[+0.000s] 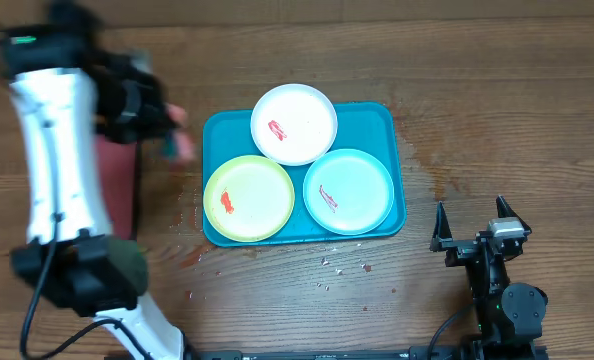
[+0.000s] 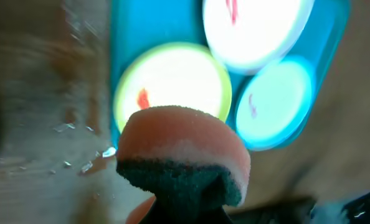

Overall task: Clean dirty plates on tray and stack at the side
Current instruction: 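Lift the sponge and carry it onto the yellow plate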

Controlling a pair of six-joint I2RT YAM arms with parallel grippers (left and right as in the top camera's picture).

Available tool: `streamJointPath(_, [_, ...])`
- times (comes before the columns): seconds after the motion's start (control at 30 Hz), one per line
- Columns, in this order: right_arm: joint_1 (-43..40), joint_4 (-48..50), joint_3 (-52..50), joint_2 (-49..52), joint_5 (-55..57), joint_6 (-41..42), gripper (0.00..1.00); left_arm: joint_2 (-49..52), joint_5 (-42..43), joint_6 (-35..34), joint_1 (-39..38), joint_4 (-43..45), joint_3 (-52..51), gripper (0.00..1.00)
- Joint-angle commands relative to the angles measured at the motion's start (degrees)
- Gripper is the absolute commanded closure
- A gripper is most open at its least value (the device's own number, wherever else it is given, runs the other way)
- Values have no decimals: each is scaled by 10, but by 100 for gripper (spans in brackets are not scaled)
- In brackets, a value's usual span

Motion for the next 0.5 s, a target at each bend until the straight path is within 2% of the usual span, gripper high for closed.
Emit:
streamJointPath(0.0, [2,3,-6,-6,2,0,0,5,-48,-27,-70,26,-88,96])
streamJointPath(0.13, [2,3,-6,-6,2,0,0,5,-50,-60,-136,130,-202,96])
streamJointPath(0.23, [2,3,-6,-6,2,0,0,5,-85,-117,-170,211,-275,96])
streamJointPath(0.3, [2,3,-6,-6,2,0,0,5,-113,-156,-184,261,-312,96])
streamJointPath(0.47, [2,3,-6,-6,2,0,0,5,-117,-194,-206,375,-381,96])
